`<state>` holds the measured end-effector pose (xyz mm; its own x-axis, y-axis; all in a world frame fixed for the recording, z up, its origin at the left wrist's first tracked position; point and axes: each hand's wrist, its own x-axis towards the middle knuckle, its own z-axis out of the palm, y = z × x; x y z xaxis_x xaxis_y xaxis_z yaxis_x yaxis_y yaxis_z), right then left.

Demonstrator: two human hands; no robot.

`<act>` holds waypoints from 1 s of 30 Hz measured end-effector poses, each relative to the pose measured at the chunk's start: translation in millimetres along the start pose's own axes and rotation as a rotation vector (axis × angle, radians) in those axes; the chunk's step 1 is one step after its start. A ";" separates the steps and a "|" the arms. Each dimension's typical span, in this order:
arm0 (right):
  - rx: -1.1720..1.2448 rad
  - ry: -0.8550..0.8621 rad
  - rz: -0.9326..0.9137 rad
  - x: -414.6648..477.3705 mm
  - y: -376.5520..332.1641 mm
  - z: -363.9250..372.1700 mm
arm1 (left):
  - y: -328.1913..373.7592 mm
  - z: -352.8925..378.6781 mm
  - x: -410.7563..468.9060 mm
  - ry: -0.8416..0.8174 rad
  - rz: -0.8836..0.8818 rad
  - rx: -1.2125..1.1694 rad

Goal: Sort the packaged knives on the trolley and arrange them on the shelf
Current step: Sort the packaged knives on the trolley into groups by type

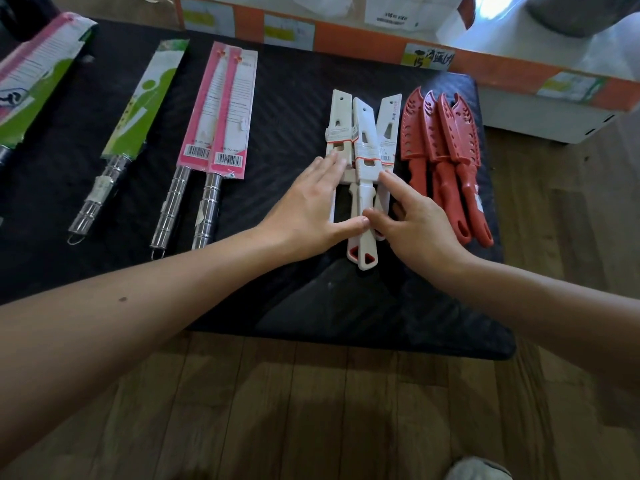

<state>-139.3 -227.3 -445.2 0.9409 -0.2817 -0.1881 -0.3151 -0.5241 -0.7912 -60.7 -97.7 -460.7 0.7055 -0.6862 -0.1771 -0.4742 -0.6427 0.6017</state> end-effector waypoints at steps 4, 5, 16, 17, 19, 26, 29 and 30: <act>-0.007 -0.002 -0.004 -0.4 -2.6 0.2 | -7.7 -6.1 -2.5 0.001 -0.066 0.071; -0.002 -0.001 -0.001 -0.5 -2.9 0.5 | -9.7 -7.7 -3.5 0.011 -0.082 0.094; 0.053 0.023 0.024 1.8 -6.4 7.2 | -25.7 -21.0 -5.6 0.016 -0.154 0.282; 0.061 0.023 0.018 2.2 -6.5 8.6 | -25.9 -21.3 -5.2 0.021 -0.154 0.285; 0.072 0.019 0.012 3.1 -7.1 10.0 | -25.3 -20.7 -5.6 0.021 -0.148 0.296; 0.053 0.036 -0.024 7.9 -13.0 20.7 | -23.3 -23.3 -7.5 0.040 -0.116 0.217; 0.041 0.046 -0.044 10.6 -16.6 27.2 | -25.6 -21.1 -9.4 0.066 -0.079 0.140; 0.042 0.045 -0.053 11.6 -17.3 29.0 | -26.4 -20.4 -9.7 0.075 -0.072 0.117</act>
<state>-119.3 -198.1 -450.5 0.9493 -0.2907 -0.1199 -0.2586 -0.5049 -0.8235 -44.2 -67.1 -458.9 0.7750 -0.6126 -0.1554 -0.4761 -0.7276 0.4939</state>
